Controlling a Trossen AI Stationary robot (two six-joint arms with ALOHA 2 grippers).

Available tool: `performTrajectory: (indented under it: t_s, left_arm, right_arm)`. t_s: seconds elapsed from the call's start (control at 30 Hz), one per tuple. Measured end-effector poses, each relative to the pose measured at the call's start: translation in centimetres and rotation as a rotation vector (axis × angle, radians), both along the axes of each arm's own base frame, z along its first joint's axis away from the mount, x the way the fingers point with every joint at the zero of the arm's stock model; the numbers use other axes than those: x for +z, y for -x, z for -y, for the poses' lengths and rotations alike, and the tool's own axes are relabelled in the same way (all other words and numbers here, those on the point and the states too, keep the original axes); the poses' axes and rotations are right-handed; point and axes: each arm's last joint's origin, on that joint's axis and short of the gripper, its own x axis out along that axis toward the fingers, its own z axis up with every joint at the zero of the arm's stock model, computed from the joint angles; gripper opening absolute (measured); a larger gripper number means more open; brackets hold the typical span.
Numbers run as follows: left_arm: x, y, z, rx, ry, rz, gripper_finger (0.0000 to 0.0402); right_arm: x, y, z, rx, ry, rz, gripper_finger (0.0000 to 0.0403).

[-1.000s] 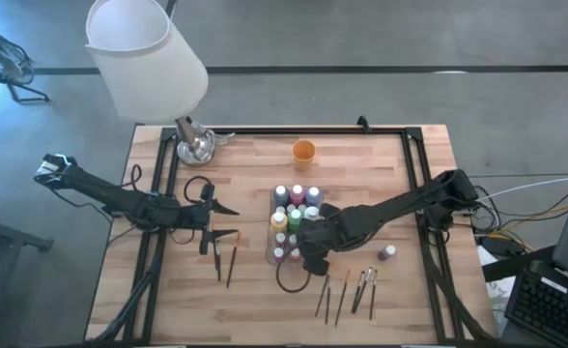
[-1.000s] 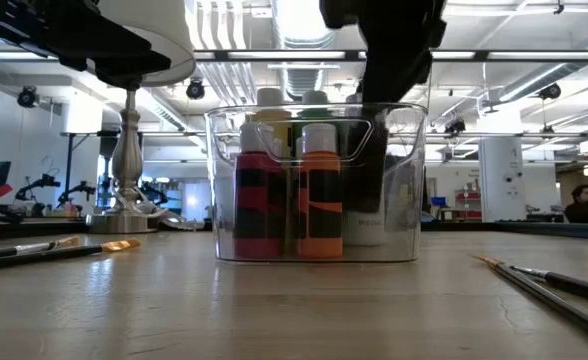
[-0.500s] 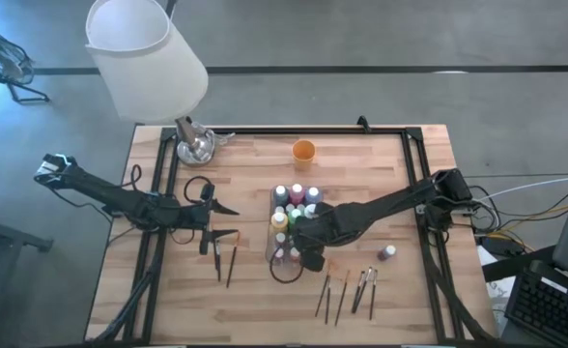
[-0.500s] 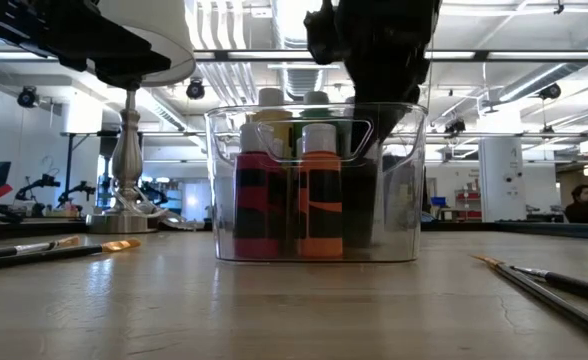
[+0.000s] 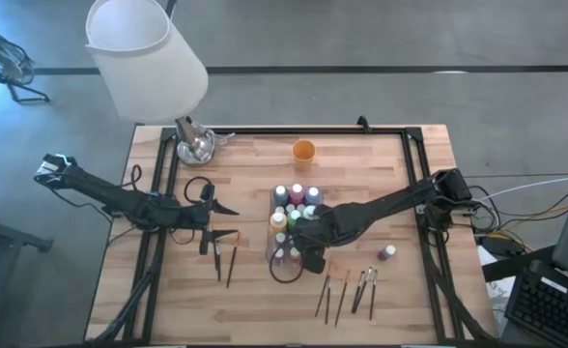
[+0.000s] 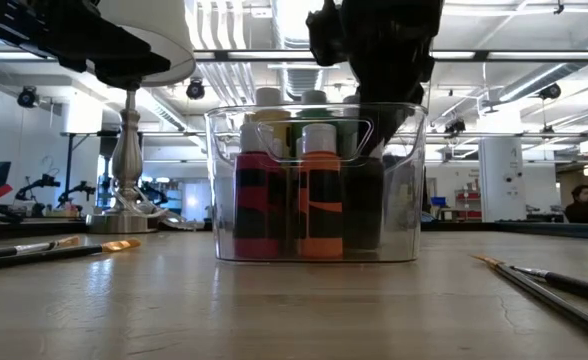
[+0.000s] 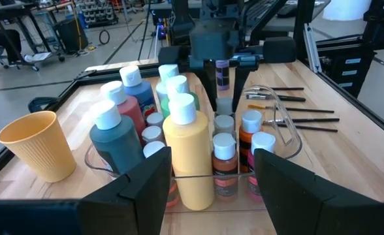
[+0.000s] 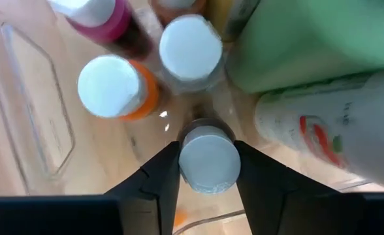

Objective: Pick & Place Paint Supplies
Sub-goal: Put the black paint bottle into the transparent bin, then put the purple paint bottle into the transparent bin

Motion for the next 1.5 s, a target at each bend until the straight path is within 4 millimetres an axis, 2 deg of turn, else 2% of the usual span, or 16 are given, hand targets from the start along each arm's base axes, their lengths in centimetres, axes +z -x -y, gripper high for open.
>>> performTrajectory:
  t_s: [0.3,0.8,1.1,1.5]
  left_arm:
    - [0.0,0.0,0.0,0.0,0.0,0.0,0.0223]
    - [0.0,0.0,0.0,0.0,0.0,0.0,0.0222]
    - [0.0,0.0,0.0,0.0,0.0,0.0,0.0223]
    - [0.0,0.0,0.0,0.0,0.0,-0.001,0.0223]
  right_arm:
    - [-0.1,0.0,0.0,-0.002,-0.001,0.001,0.0125]
    - [0.0,0.1,0.0,-0.013,0.033,0.003,0.0183]
    - [1.2,0.6,0.1,-0.015,0.013,0.031,0.0169]
    - [2.7,2.6,-0.5,-0.042,0.012,-0.027,0.0185]
